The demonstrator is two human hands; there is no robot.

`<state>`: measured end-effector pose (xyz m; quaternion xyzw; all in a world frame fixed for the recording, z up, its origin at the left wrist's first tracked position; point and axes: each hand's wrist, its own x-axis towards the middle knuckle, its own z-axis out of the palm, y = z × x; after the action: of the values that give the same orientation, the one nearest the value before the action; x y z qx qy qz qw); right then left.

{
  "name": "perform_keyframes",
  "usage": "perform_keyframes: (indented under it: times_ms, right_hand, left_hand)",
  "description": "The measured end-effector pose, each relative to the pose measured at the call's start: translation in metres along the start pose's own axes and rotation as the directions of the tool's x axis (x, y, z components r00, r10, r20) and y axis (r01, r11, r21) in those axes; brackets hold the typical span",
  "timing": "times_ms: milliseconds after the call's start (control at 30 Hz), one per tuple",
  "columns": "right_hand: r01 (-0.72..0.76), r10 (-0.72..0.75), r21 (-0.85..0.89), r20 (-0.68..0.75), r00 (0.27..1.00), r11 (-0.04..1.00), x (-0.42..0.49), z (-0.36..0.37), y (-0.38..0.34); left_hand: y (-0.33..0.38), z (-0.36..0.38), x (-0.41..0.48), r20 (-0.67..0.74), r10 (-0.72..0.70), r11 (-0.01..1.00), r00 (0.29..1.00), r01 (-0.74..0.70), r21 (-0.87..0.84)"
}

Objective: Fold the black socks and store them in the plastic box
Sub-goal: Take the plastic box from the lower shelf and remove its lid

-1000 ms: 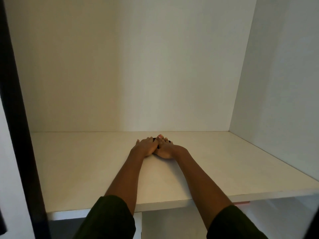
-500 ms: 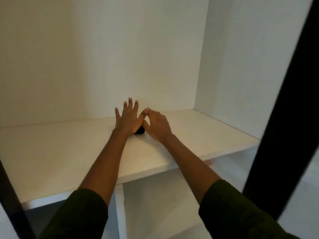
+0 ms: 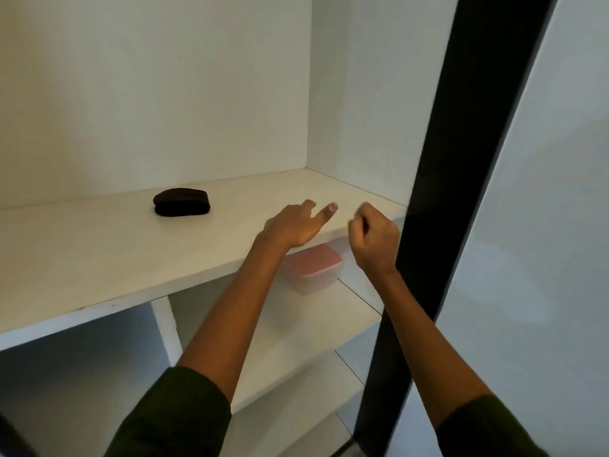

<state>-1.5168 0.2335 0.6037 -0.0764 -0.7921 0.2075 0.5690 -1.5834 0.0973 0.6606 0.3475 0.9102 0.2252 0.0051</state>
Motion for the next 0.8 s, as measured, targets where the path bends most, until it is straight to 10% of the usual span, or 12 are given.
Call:
perform_keyframes:
  times_ms: [233, 533, 800]
  right_hand:
    - [-0.137, 0.143, -0.044, 0.361, 0.922, 0.99, -0.066, 0.003, 0.078]
    - [-0.084, 0.235, -0.222, 0.862, 0.449, 0.971, -0.079, 0.097, 0.119]
    - [0.145, 0.153, -0.242, 0.878, 0.454, 0.959, -0.087, 0.171, 0.152]
  left_hand:
    - [-0.008, 0.034, 0.0, -0.191, -0.053, 0.949, 0.98, 0.109, 0.296]
    - [-0.004, 0.036, -0.001, -0.255, -0.055, 0.916, 0.965, 0.15, 0.372]
    - [-0.006, 0.039, 0.004, -0.332, -0.029, 0.906, 0.943, 0.164, 0.389]
